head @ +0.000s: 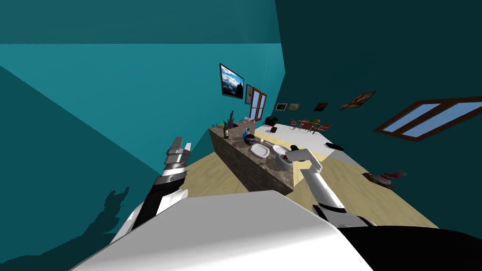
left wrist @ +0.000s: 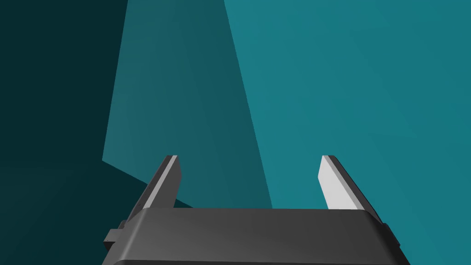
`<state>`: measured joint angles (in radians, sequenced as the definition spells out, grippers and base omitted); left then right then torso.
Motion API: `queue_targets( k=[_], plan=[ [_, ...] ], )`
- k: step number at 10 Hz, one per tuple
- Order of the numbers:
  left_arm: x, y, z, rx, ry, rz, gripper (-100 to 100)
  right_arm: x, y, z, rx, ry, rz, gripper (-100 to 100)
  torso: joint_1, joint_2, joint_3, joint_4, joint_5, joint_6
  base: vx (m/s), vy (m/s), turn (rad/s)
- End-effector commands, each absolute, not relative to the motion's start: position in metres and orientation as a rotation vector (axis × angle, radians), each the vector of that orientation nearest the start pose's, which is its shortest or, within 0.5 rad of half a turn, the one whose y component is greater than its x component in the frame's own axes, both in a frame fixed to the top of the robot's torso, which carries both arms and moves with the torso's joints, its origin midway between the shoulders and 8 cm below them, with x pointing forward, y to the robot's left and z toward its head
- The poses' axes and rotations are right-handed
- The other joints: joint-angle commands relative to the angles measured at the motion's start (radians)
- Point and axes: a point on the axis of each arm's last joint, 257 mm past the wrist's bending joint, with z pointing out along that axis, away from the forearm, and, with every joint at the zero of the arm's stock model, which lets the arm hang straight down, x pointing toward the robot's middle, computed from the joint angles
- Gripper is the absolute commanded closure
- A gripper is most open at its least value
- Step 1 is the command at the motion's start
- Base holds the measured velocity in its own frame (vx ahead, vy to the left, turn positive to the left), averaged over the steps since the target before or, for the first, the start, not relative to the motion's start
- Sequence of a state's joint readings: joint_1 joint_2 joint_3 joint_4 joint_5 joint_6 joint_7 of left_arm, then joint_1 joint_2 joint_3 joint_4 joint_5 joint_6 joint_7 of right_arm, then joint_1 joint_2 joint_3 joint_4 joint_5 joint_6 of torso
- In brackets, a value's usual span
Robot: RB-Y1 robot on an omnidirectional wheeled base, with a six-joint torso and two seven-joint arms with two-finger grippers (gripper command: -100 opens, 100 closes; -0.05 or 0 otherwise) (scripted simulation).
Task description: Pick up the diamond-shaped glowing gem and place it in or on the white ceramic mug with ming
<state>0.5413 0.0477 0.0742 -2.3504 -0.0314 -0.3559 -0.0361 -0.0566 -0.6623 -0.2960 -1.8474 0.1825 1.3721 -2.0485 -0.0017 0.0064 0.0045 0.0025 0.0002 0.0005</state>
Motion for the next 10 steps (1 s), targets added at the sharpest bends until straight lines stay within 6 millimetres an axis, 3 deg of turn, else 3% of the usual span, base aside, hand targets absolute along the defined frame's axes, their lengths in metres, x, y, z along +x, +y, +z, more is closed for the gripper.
queue_targets(
  k=[1, 2, 6, 8, 10],
  plan=[
    [0.347, 0.303, 0.016, -0.668, 0.746, -1.132, 0, 0.373, -0.657, -0.158, 2.043, -0.597, 0.889, -100, 0.0, 0.0, 0.0, 0.0, 0.0, 0.0, -0.012, -0.01, -0.01],
    [0.347, 0.303, 0.016, -0.668, 0.746, -1.131, 0, 0.379, -0.661, -0.145, 2.023, -0.537, 0.901, -100, -0.001, -0.003, -0.002, -0.001, 0.0, 0.0, 0.011, -0.009, -0.036],
    [0.347, 0.303, 0.016, -0.668, 0.746, -1.131, 0, 0.397, -0.656, -0.133, 2.011, -0.365, 0.925, -100, 0.0, -0.007, -0.004, -0.002, 0.0, 0.0, 0.007, -0.002, 0.001],
    [0.347, 0.302, 0.016, -0.668, 0.746, -1.132, 0, 0.368, -0.699, -0.132, 1.899, -0.208, 0.758, -100, 0.002, -0.001, -0.001, -0.001, 0.0, -0.002, -0.139, 0.028, 0.422],
    [0.347, 0.303, 0.016, -0.668, 0.746, -1.132, 0, 0.353, -0.723, -0.114, 1.798, -0.062, 0.656, -100, 0.0, 0.0, 0.0, 0.0, 0.0, 0.001, -0.045, -0.002, 0.025]
  ],
)
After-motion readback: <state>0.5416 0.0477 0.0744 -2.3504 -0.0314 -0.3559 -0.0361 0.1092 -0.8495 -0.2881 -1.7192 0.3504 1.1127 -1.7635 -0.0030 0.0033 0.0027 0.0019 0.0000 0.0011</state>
